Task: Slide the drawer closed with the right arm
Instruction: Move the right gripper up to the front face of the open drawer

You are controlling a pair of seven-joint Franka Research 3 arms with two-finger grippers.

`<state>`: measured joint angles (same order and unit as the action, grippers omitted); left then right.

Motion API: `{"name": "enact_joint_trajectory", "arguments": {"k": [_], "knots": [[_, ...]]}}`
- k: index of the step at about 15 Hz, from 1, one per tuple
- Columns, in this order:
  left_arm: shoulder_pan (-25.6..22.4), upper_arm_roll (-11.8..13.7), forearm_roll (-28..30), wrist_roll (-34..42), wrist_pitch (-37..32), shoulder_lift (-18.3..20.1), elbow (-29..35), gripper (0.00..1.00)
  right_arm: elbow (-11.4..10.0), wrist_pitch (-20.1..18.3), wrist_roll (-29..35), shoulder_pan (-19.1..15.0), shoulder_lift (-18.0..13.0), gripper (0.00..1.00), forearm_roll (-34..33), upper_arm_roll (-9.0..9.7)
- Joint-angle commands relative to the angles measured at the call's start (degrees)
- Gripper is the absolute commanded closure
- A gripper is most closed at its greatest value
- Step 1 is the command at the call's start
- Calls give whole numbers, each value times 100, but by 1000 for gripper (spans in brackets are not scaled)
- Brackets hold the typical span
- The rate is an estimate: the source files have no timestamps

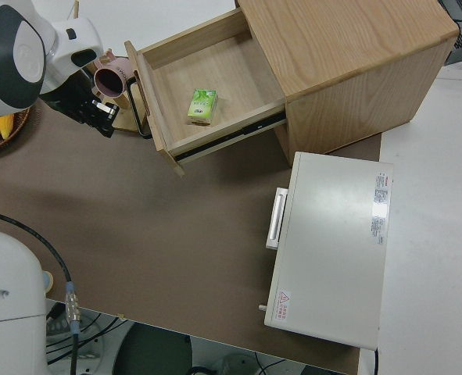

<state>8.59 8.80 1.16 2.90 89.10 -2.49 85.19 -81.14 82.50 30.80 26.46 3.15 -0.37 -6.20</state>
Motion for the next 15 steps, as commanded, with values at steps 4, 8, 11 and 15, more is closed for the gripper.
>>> {"name": "enact_joint_trajectory", "arguments": {"k": [4,8,11,15], "knots": [[99,96,-72,44,2,-76,-117,2,520,494,1444,649,809,1000,-7,-57],[99,96,-72,44,2,-76,-117,5,520,784,1920,693,1135,1000,-7,-57],[99,96,-72,44,2,-76,-117,5,520,1118,2386,685,1398,1000,-7,-65],[99,96,-72,44,2,-76,-117,2,520,1225,2693,667,1636,1000,-7,-65]]}}
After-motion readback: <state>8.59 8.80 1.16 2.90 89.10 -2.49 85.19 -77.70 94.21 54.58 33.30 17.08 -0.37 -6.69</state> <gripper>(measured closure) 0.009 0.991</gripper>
